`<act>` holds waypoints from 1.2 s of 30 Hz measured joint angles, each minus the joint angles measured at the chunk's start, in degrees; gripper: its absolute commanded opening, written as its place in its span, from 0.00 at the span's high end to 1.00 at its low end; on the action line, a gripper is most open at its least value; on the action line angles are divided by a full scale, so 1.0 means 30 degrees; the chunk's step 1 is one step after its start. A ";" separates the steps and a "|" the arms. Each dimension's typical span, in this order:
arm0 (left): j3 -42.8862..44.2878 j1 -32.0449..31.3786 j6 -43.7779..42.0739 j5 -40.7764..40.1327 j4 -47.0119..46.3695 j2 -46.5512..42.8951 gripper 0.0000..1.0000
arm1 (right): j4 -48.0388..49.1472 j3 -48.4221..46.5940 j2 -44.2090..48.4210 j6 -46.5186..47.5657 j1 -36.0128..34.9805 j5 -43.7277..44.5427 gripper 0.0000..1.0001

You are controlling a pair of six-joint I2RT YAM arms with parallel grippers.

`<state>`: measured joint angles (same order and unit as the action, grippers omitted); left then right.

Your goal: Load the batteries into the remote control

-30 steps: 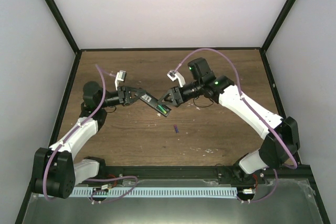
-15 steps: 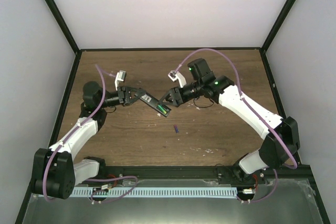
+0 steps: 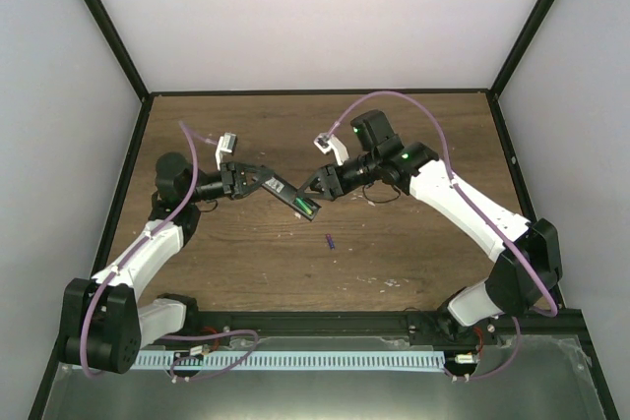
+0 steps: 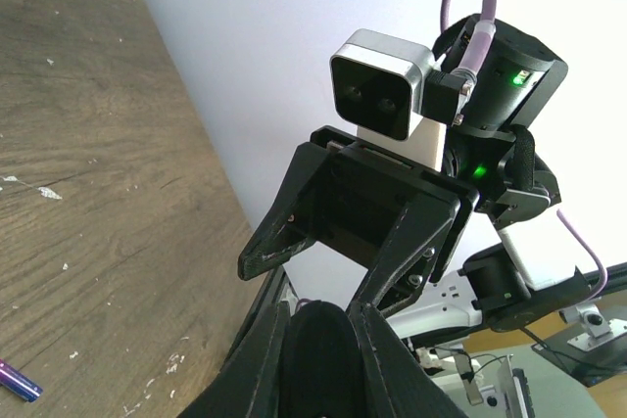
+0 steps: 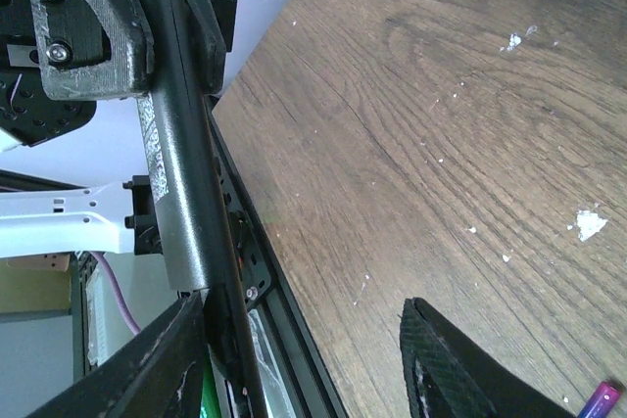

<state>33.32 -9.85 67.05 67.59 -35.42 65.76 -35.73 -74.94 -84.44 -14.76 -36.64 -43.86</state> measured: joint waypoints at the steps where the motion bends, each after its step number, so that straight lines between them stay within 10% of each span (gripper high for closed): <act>1: 0.0000 0.0000 0.0000 0.0000 0.0000 0.0000 1.00 | -0.0007 0.0000 0.0000 0.0051 0.0000 0.0000 0.53; 36: 0.0000 0.0000 -0.0015 0.0029 0.0000 0.0000 1.00 | -0.0321 0.0000 -0.0080 0.1086 -0.0226 -0.1086 0.53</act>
<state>33.32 -9.85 67.00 67.68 -35.42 65.76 -36.69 -74.94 -84.68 -11.51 -37.32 -47.11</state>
